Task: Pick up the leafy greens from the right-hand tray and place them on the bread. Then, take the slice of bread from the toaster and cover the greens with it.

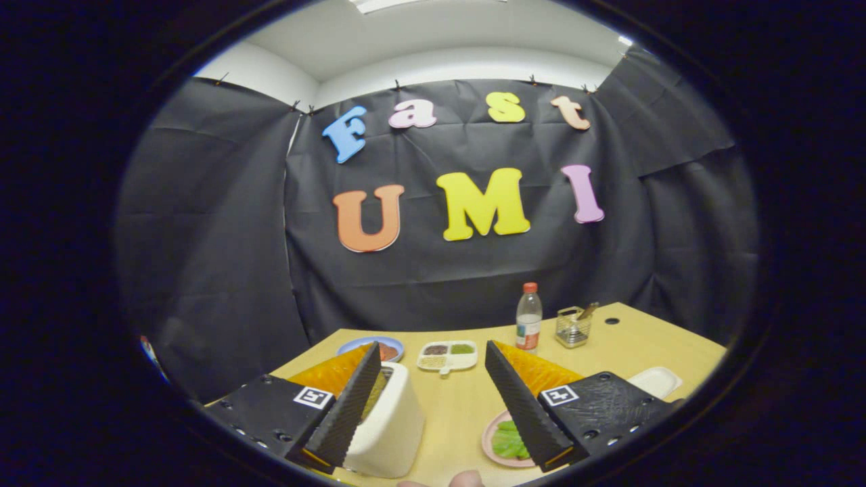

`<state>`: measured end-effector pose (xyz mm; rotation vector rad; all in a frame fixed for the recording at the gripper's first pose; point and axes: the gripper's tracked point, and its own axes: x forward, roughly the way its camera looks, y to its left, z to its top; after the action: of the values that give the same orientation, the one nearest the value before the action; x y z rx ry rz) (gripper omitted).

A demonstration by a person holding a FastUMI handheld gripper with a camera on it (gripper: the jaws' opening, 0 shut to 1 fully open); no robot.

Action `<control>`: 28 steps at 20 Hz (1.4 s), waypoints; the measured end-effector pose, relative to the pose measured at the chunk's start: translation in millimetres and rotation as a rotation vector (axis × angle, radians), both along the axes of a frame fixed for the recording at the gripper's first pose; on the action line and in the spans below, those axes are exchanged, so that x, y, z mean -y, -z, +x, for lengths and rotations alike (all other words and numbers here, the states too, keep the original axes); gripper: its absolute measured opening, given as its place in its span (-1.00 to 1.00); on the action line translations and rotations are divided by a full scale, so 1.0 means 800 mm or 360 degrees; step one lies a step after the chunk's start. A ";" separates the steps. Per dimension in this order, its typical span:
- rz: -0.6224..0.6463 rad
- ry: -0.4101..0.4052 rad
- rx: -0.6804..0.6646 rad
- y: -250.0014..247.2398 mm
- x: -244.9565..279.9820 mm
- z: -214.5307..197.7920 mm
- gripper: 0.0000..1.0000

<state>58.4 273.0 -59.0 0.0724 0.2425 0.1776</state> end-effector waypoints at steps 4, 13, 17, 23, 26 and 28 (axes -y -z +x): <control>-0.0103 -0.0066 -0.0100 0.045 -0.061 0.012 0.91; -0.0182 -0.0091 -0.0321 0.097 -0.099 0.047 0.36; -0.0141 -0.0046 -0.0336 0.098 -0.089 0.058 -0.66; 0.0044 -0.0098 -0.0280 0.045 -0.080 0.054 -0.95; 0.0151 -0.0114 -0.0205 -0.002 -0.066 0.051 -0.96; 0.0227 -0.0127 -0.0136 -0.038 -0.052 0.046 -0.96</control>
<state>95.1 314.4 -28.4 0.2122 0.3178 0.2716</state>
